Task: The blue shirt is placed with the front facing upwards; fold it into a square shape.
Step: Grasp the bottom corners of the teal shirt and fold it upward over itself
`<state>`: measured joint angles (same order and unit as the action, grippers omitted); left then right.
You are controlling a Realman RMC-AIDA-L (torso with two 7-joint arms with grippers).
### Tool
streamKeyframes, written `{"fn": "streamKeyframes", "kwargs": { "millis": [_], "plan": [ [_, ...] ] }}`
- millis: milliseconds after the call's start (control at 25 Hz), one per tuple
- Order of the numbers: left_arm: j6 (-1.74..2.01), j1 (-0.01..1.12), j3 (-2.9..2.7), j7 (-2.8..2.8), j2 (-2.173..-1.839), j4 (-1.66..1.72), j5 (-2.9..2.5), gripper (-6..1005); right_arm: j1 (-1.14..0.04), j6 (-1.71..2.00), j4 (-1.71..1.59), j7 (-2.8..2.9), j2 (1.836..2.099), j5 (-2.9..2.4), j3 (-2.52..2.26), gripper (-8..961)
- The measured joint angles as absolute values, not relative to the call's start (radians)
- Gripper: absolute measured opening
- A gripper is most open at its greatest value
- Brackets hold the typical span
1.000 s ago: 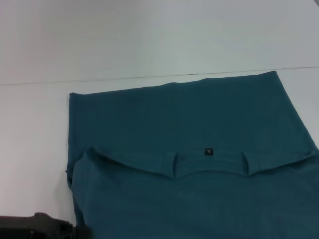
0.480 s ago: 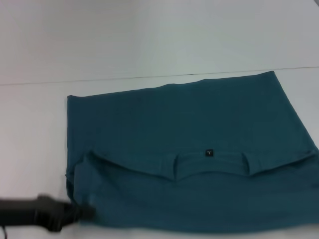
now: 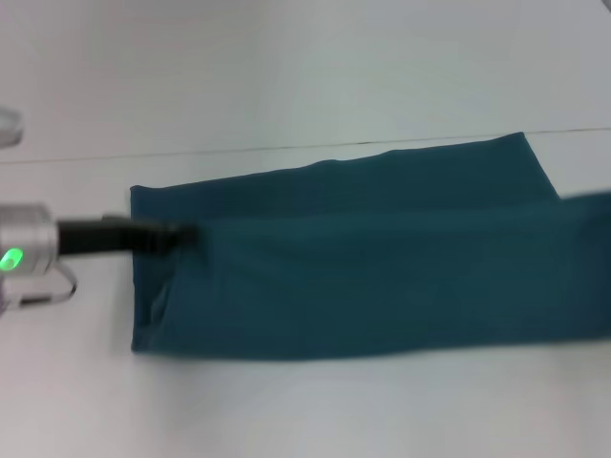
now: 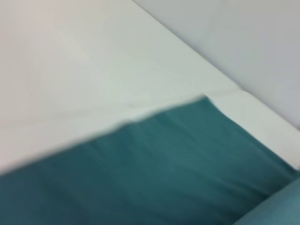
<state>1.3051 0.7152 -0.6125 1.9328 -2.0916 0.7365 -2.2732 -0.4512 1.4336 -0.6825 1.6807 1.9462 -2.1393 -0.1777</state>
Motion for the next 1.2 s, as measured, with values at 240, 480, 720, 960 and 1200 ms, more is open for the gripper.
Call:
{"fn": "streamKeyframes", "kwargs": {
  "millis": [240,480,720,960,1200],
  "plan": [
    [1.011,0.818,-0.618,1.925,-2.090,0.630,-2.275,0,-0.589,1.140,-0.580,1.639,1.957,-2.138,-0.241,11],
    [0.801,0.852,-0.620,1.890,-2.123,0.595,-2.269,1,-0.699,0.860,-0.466,1.525,1.988,-2.134,-0.295,11],
    [0.721,0.895,-0.620,1.859,-2.126,0.544,-2.268,0,-0.767,0.748,-0.442,1.465,2.010,-2.131,-0.297,10],
    [0.685,0.919,-0.620,1.857,-2.127,0.541,-2.268,1,-0.774,0.744,-0.442,1.462,1.986,-2.065,-0.299,10],
    [0.658,0.931,-0.620,1.854,-2.131,0.538,-2.260,4,-0.780,0.740,-0.437,1.463,1.973,-2.055,-0.312,11]
  ]
}}
